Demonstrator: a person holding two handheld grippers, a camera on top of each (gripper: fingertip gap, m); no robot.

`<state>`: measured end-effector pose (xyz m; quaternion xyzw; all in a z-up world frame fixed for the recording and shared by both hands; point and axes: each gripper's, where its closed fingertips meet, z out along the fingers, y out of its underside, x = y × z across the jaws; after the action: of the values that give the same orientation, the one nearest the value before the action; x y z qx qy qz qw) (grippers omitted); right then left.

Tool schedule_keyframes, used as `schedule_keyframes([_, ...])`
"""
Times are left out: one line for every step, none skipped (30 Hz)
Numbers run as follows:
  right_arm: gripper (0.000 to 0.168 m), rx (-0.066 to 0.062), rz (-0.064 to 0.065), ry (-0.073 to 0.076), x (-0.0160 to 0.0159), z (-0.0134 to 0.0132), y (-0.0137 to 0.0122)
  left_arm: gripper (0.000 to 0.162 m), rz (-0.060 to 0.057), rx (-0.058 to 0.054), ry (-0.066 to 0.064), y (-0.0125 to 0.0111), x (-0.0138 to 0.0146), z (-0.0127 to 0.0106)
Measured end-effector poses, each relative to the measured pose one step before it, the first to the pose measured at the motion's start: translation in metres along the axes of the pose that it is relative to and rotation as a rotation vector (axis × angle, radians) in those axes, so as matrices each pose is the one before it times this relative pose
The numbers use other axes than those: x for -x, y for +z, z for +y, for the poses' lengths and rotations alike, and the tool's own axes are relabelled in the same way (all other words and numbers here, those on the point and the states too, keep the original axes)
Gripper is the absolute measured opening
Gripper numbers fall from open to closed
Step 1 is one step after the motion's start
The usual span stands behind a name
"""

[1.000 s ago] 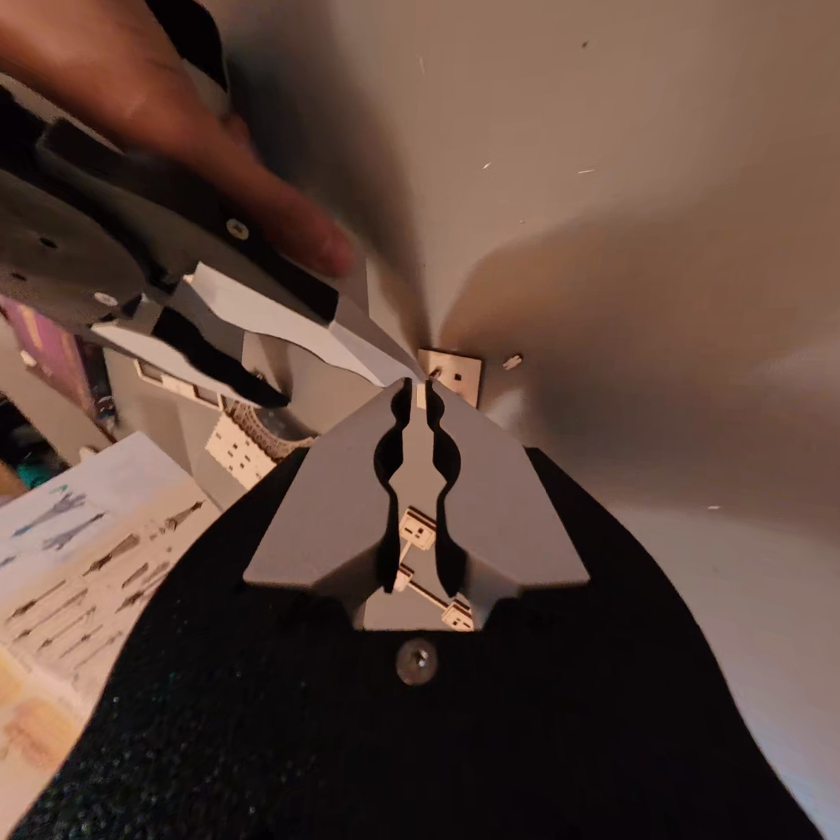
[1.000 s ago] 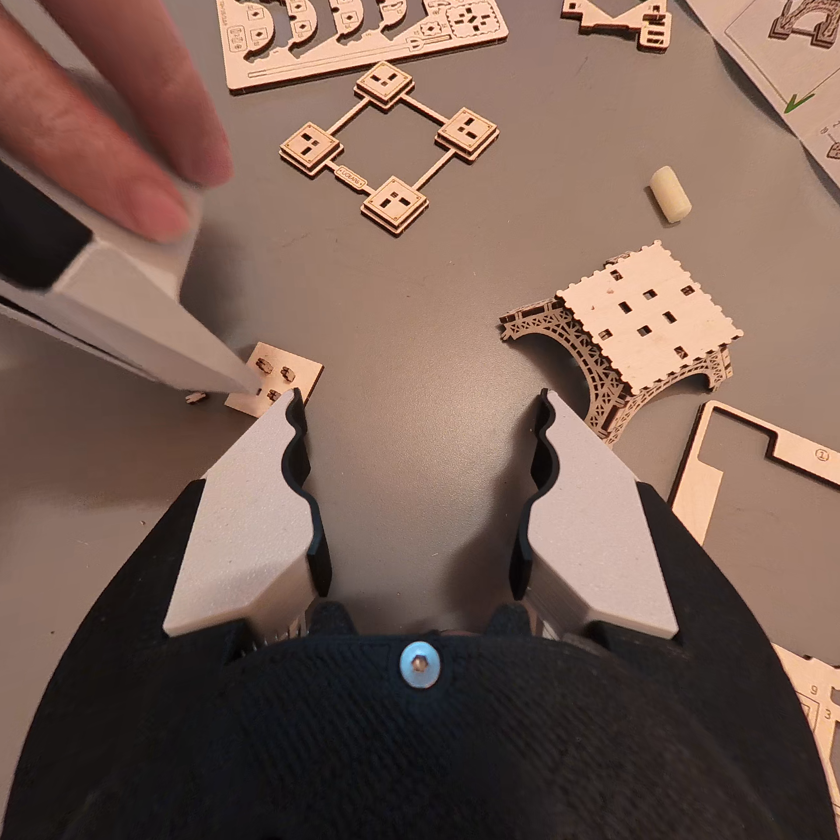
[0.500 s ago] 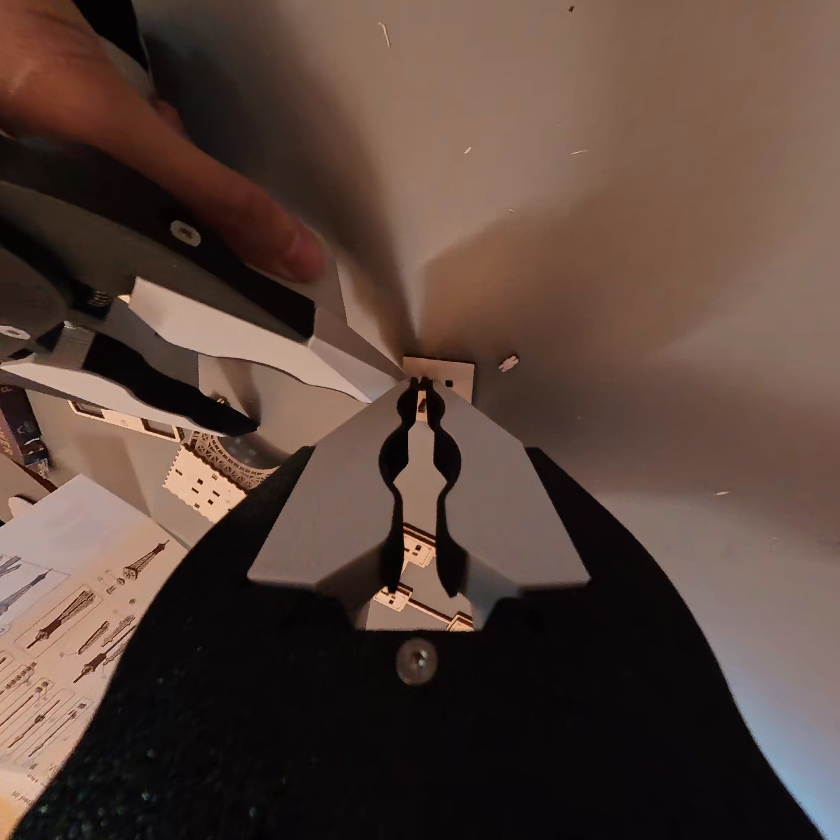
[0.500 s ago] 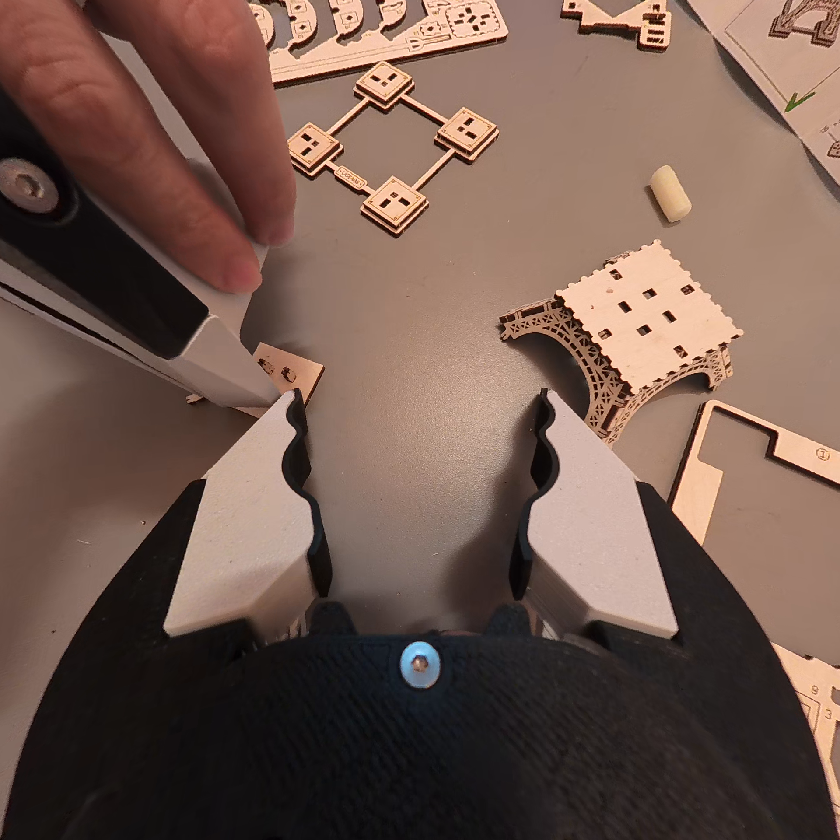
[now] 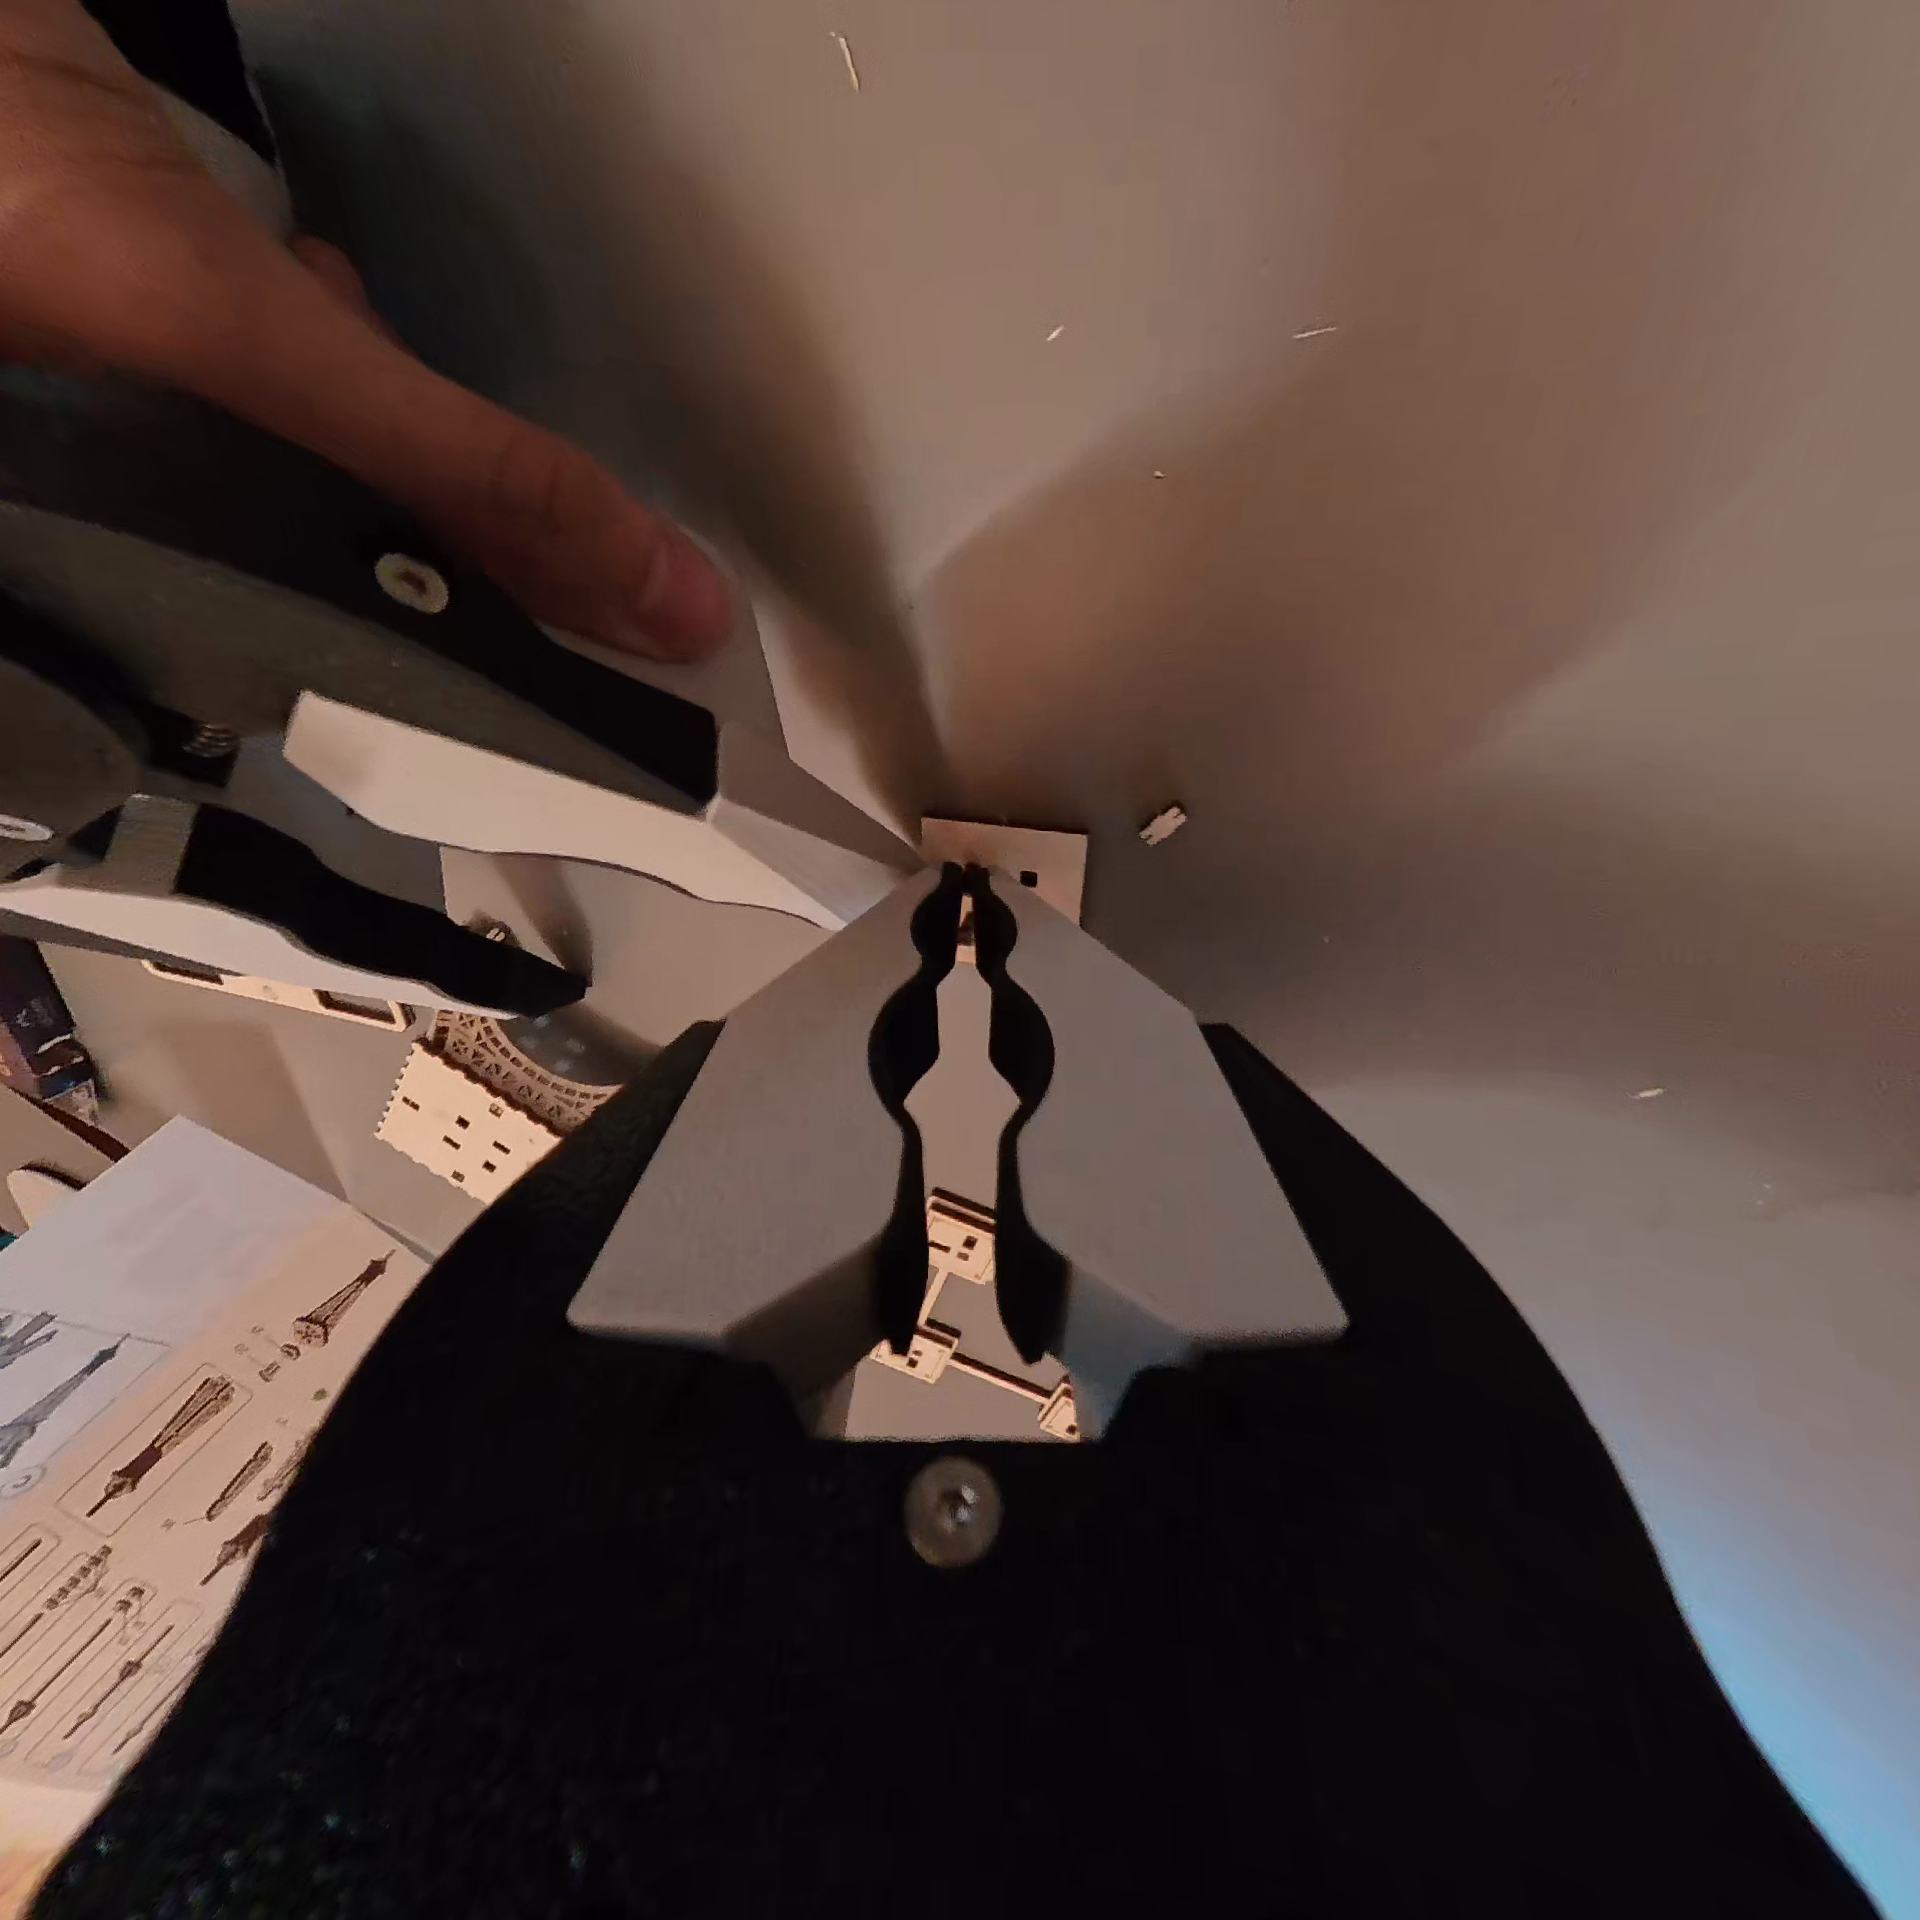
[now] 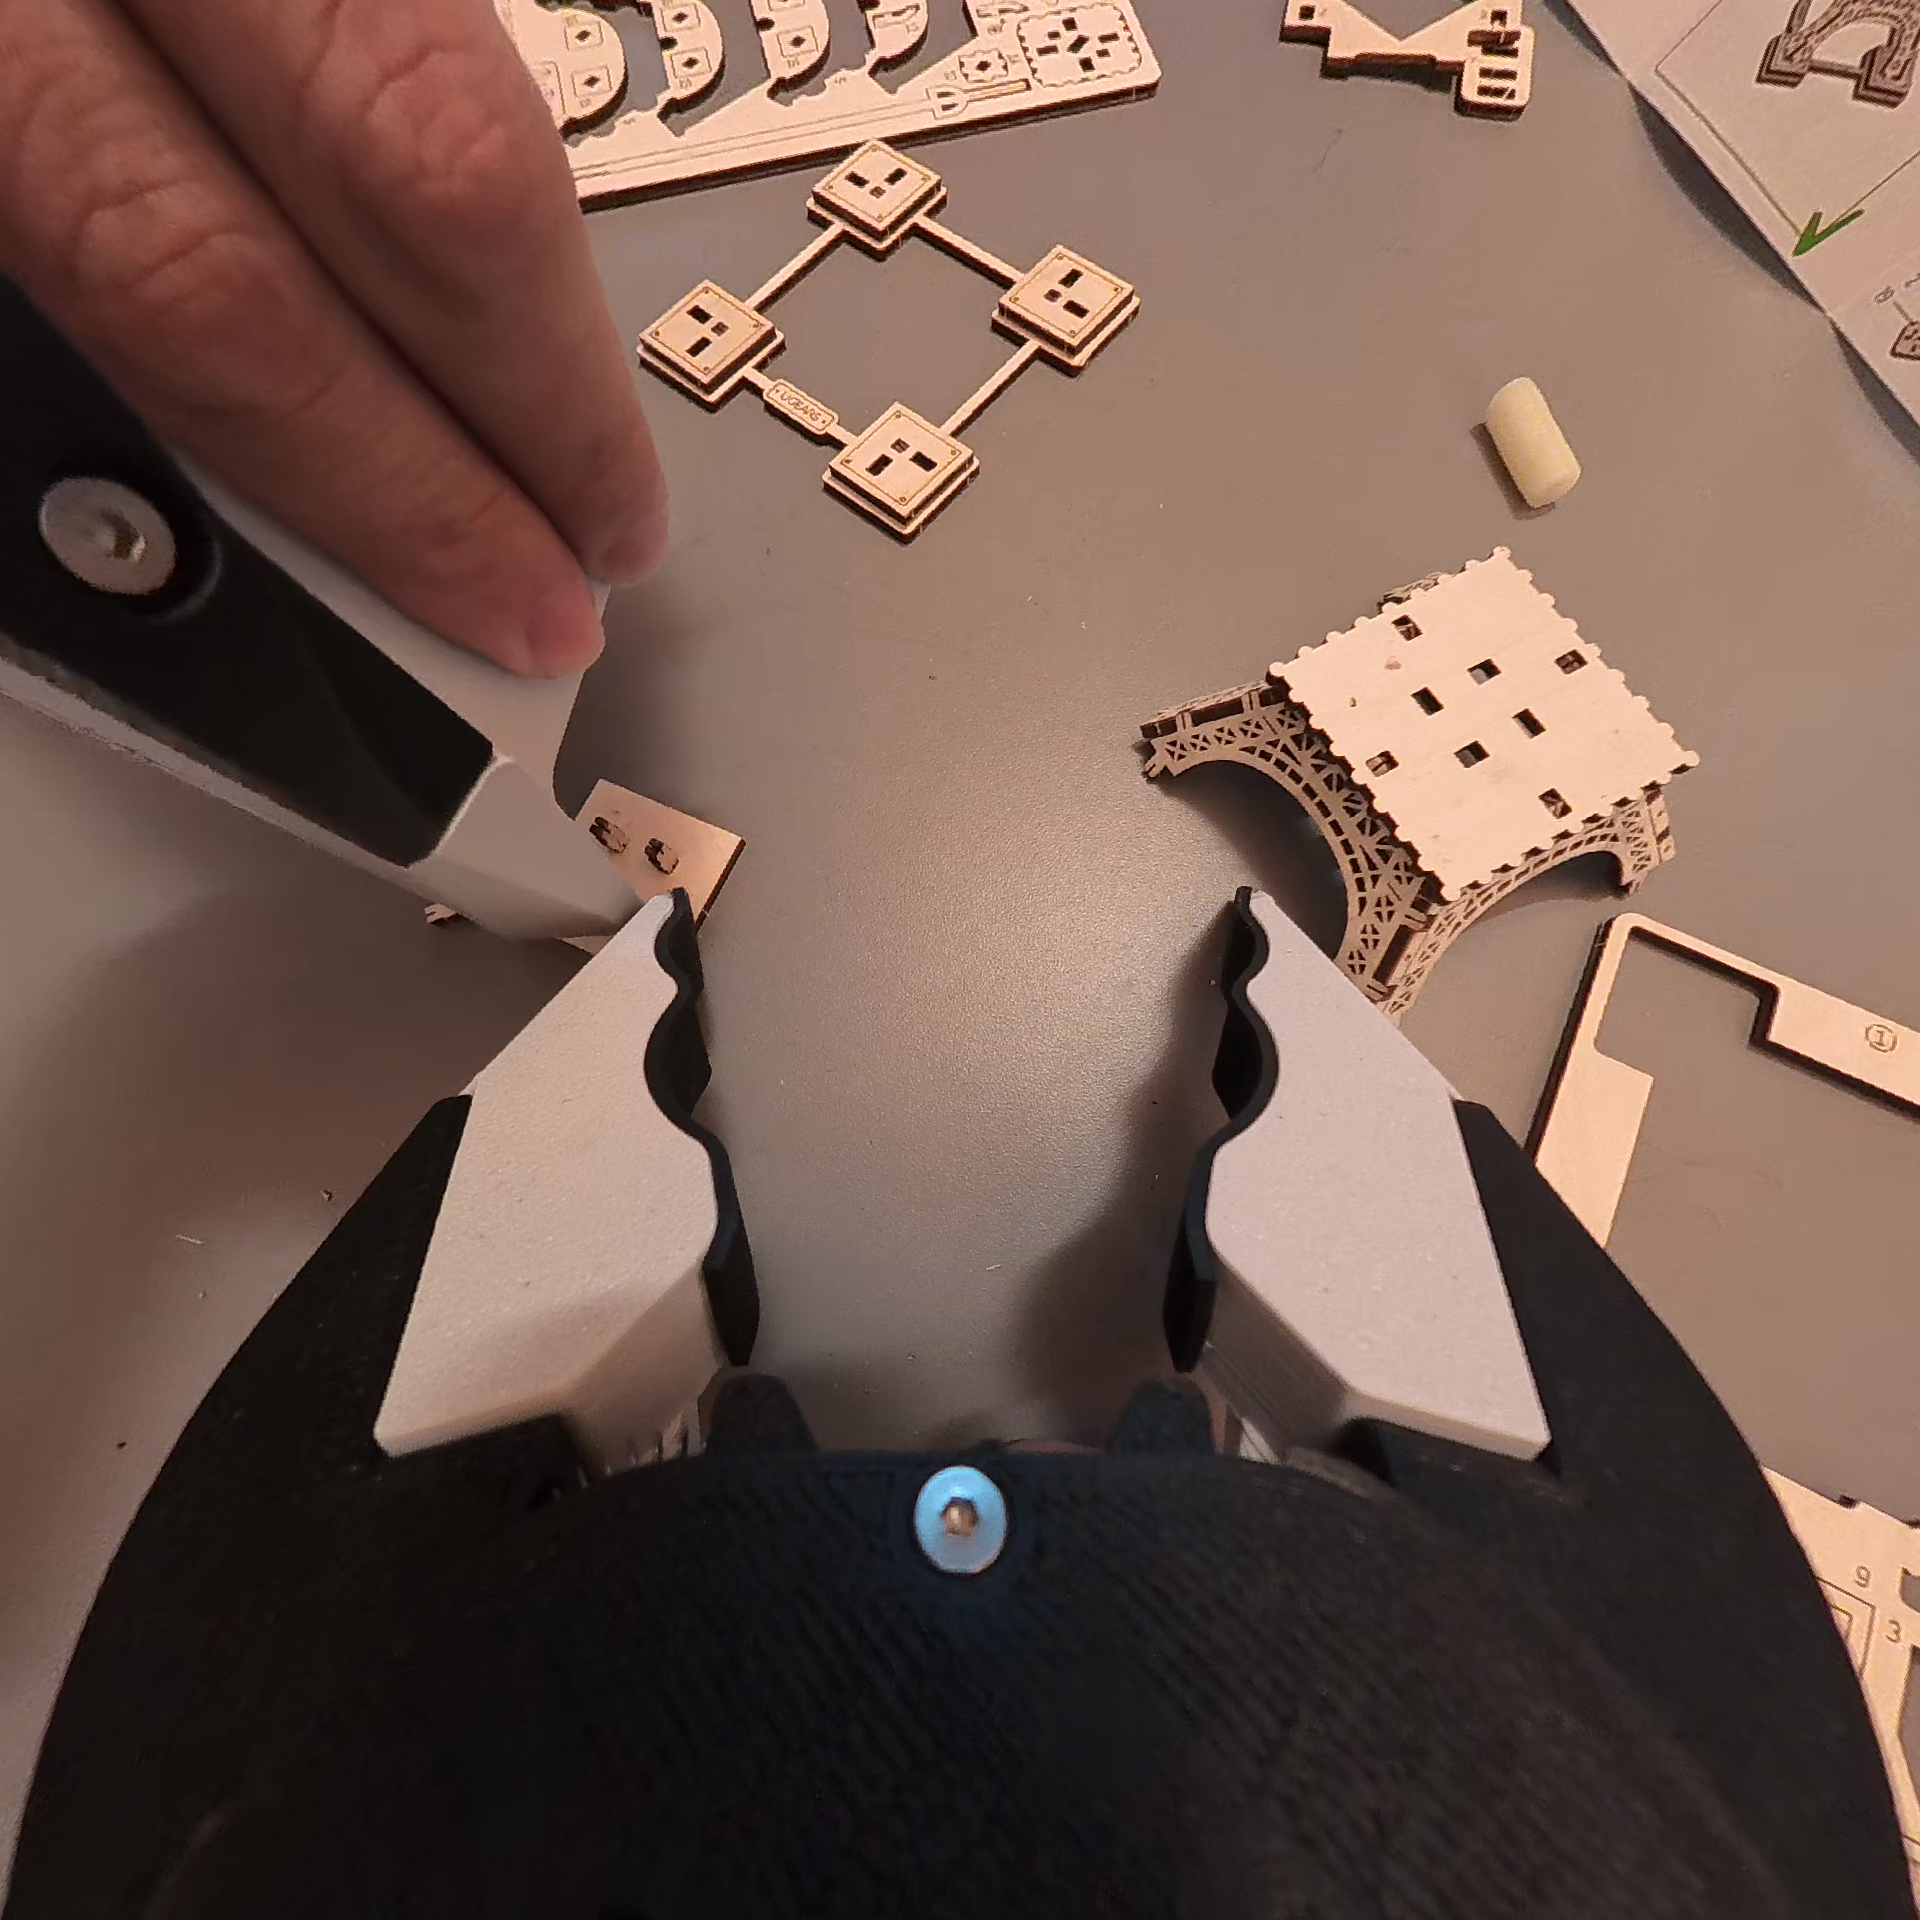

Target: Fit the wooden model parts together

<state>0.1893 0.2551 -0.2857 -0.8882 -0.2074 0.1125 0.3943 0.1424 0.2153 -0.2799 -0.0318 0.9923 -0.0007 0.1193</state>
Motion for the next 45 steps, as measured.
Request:
schedule_keyframes([0.099, -0.0001, -0.0001, 0.0009, -0.0001, 0.00004, -0.00006, 0.0, 0.003, -0.001, 0.0026, 0.00005, 0.00009, 0.00004])
schedule_keyframes([0.099, -0.0002, 0.0002, 0.0011, -0.00017, -0.00004, 0.00001, 0.0, 0.0028, -0.0018, -0.0016, 0.00017, 0.00012, 0.0])
schedule_keyframes([0.098, -0.0003, 0.0004, 0.0012, -0.00015, -0.00006, -0.00012, 0.0, 0.0027, -0.002, -0.0039, 0.00011, 0.00009, -0.00013])
schedule_keyframes([0.098, -0.0001, 0.0003, 0.0002, -0.00004, 0.00006, 0.00007, 0.0, 0.0031, -0.0012, -0.0028, 0.00012, -0.00002, -0.00001])
schedule_keyframes([0.098, 0.0, 0.0004, -0.0002, -0.00007, 0.0, 0.0, 0.0, 0.002, 0.0014, 0.0, 0.00007, -0.00002, 0.00007])
schedule_keyframes([0.098, 0.0, 0.0001, -0.0001, -0.00002, 0.0, 0.0, 0.0, -0.0001, 0.0028, 0.0021, 0.00007, -0.00004, 0.0])
schedule_keyframes([0.098, 0.0, 0.0002, -0.0002, 0.00009, 0.00003, -0.00003, 0.0, 0.0005, 0.0018, 0.0003, -0.00003, -0.0001, -0.00005])
schedule_keyframes([0.098, 0.0, 0.0002, -0.0002, -0.00005, 0.0, 0.0, 0.0, 0.0016, -0.0013, -0.0003, 0.00004, -0.00002, 0.0])
schedule_keyframes([0.098, 0.0, 0.0001, -0.0001, -0.00002, 0.0, 0.0, 0.0, 0.0027, -0.004, -0.0032, 0.0, 0.00001, -0.00009])
schedule_keyframes([0.098, -0.0001, 0.0004, -0.0005, 0.00004, 0.00002, -0.00003, 0.0, 0.0013, -0.0042, -0.0032, -0.00005, -0.00009, -0.00011])
schedule_keyframes([0.098, 0.0, 0.0004, -0.0005, -0.00001, -0.00003, 0.00004, 0.0, -0.0037, -0.0034, 0.0002, -0.00009, 0.00002, -0.00004])
schedule_keyframes([0.098, 0.0, 0.0003, -0.0003, 0.00003, -0.00003, 0.00004, 0.0, -0.0058, -0.0033, -0.0017, 0.00007, 0.00004, -0.00011])
schedule_keyframes([0.098, 0.0, 0.0001, -0.0001, -0.00002, 0.0, 0.0, 0.0, -0.0067, -0.0033, -0.0026, -0.00005, 0.00003, -0.00001])
schedule_keyframes([0.098, -0.0001, 0.0001, -0.0002, -0.00003, 0.00007, 0.00007, 0.0, -0.0069, -0.0028, -0.0039, -0.00007, 0.00006, -0.00005])
schedule_keyframes([0.098, 0.0, 0.0, 0.0, -0.00001, 0.0, 0.0, 0.0, -0.0065, -0.0034, -0.004, 0.00009, 0.00008, -0.00003])
schedule_keyframes([0.098, 0.0, 0.0, 0.0, 0.00008, -0.00003, 0.00004, 0.0, -0.005, -0.0055, -0.004, -0.00007, -0.00002, -0.00004])
schedule_keyframes([0.098, 0.0, 0.0, 0.0, -0.00009, 0.00003, -0.00004, 0.0, -0.0026, -0.0075, -0.0071, 0.00011, 0.00007, 0.00002])
schedule_keyframes([0.098, 0.0, 0.0, 0.0, 0.00009, -0.00003, 0.00004, 0.0, -0.0004, -0.0092, -0.0086, -0.00005, -0.00015, -0.00005])
schedule_keyframes([0.098, 0.0, 0.0, 0.0, 0.0, -0.00001, 0.0, 0.0, 0.0012, -0.0091, -0.0083, -0.00002, -0.00015, -0.00005])
schedule_keyframes([0.098, 0.0, 0.0, 0.0, 0.0, 0.0, 0.0, 0.0, 0.0006, -0.008, -0.0033, 0.00002, -0.00005, 0.00003])
schedule_keyframes([0.098, 0.0, 0.0, 0.0, 0.0, 0.0, 0.0, 0.0, 0.0011, -0.0052, -0.0014, 0.00003, -0.00008, 0.00004])
schedule_keyframes([0.098, 0.0, 0.0, 0.0, -0.00001, 0.0, 0.0, 0.0, 0.0005, -0.0009, 0.0021, 0.00013, -0.00002, -0.00001])
schedule_keyframes([0.098, 0.0, 0.0, 0.0, 0.0, 0.0, 0.0, 0.0, -0.0023, 0.0025, 0.0074, 0.00007, 0.0, -0.00014])
schedule_keyframes([0.098, 0.0, 0.0, 0.0, -0.00004, -0.00006, 0.00007, 0.0, -0.0042, 0.0023, 0.0063, 0.00017, 0.00017, -0.00017])
schedule_keyframes([0.098, 0.0, 0.0, 0.0, -0.00001, 0.0, 0.0, 0.0, -0.0033, -0.0007, 0.0019, 0.00014, 0.00015, -0.00015])
schedule_keyframes([0.098, 0.0, 0.0, 0.0, 0.0, 0.0, 0.0, 0.0, -0.0029, -0.0044, 0.0027, 0.00001, 0.00012, 0.00013])
schedule_keyframes([0.098, 0.0, 0.0, 0.0, 0.0, 0.0, 0.0, 0.0, -0.0031, -0.0048, 0.0025, -0.00009, 0.00005, -0.00004])
schedule_keyframes([0.098, 0.0, 0.0, 0.0, 0.0, 0.0, 0.0, 0.0, -0.0025, -0.0015, 0.0008, -0.00013, -0.00004, -0.00008])
schedule_keyframes([0.098, 0.0, 0.0001, -0.0001, -0.00002, 0.0, 0.0, 0.0, -0.0048, 0.0008, 0.0079, -0.00023, 0.00022, -0.00001])
schedule_keyframes([0.098, 0.0, 0.0, 0.0001, 0.00001, 0.0, 0.0, 0.0, -0.0087, -0.002, 0.011, -0.00011, 0.00008, -0.00013])
schedule_keyframes([0.098, 0.0, 0.0, 0.0, 0.0, 0.0, 0.0, 0.0, -0.0074, -0.0069, 0.001, -0.00022, 0.00011, -0.00003])
schedule_keyframes([0.098, -0.0001, 0.0003, 0.0, -0.00004, -0.00001, 0.00001, 0.0, -0.0044, -0.0083, -0.0081, -0.00029, 0.00009, 0.00028])
schedule_keyframes([0.098, -0.0001, 0.0015, -0.0007, -0.00008, 0.00001, 0.00014, 0.001, -0.0039, -0.0049, -0.0096, -0.0002, 0.00003, 0.00086])
schedule_keyframes([0.098, -0.0001, 0.0, 0.0002, 0.00002, -0.00001, 0.0, 0.002, -0.0069, 0.0057, -0.0053, -0.00036, 0.00026, 0.00224])
schedule_keyframes([0.098, 0.0, 0.0, 0.0001, 0.00006, 0.00005, -0.00006, 0.003, -0.0097, 0.0094, -0.0006, -0.00096, 0.00043, 0.00229])
schedule_keyframes([0.098, 0.0, 0.0, 0.0, -0.00013, -0.00003, 0.00003, 0.003, -0.0091, -0.0005, -0.0002, -0.00168, 0.00038, 0.00031])
schedule_keyframes([0.098, 0.0, 0.0, 0.0, 0.00009, -0.00003, 0.00004, 0.002, -0.0024, -0.0116, -0.0061, -0.00183, -0.00001, -0.00152])
schedule_keyframes([0.098, 0.0, 0.0, 0.0, 0.0, 0.0, 0.0, 0.003, 0.0078, -0.0158, -0.0123, -0.00148, -0.00118, -0.00263])
schedule_keyframes([0.098, 0.0, 0.0, 0.0, -0.00009, 0.00003, -0.00004, 0.003, 0.0083, -0.0155, -0.0098, -0.0008, -0.00119, -0.00326])
schedule_keyframes([0.098, 0.0, 0.0, 0.0, 0.0, 0.0, 0.0, 0.003, 0.0047, -0.0089, 0.0004, -0.00013, -0.00086, -0.00303])
schedule_keyframes([0.098, 0.0, 0.0, 0.0001, 0.00001, 0.0, 0.0, 0.003, 0.0013, 0.006, 0.0077, 0.00069, -0.00018, -0.0011])
schedule_keyframes([0.098, 0.0, 0.0, 0.0001, 0.00001, 0.0, 0.0, 0.002, -0.003, 0.017, 0.0112, 0.00125, 0.00079, 0.00068])
schedule_keyframes([0.098, 0.0, -0.0001, 0.0001, 0.00002, 0.0, 0.0, 0.001, -0.0019, 0.019, 0.0119, 0.00155, 0.00081, 0.00156])
schedule_keyframes([0.098, 0.0001, -0.0002, 0.0002, 0.00004, 0.00001, 0.0, 0.001, 0.0024, 0.0196, 0.007, 0.00158, 0.0004, 0.00224])
schedule_keyframes([0.098, 0.0, -0.0005, 0.0005, -0.00006, -0.00001, -0.00014, 0.001, 0.0013, 0.0187, 0.0041, 0.00129, 0.00072, 0.00251])
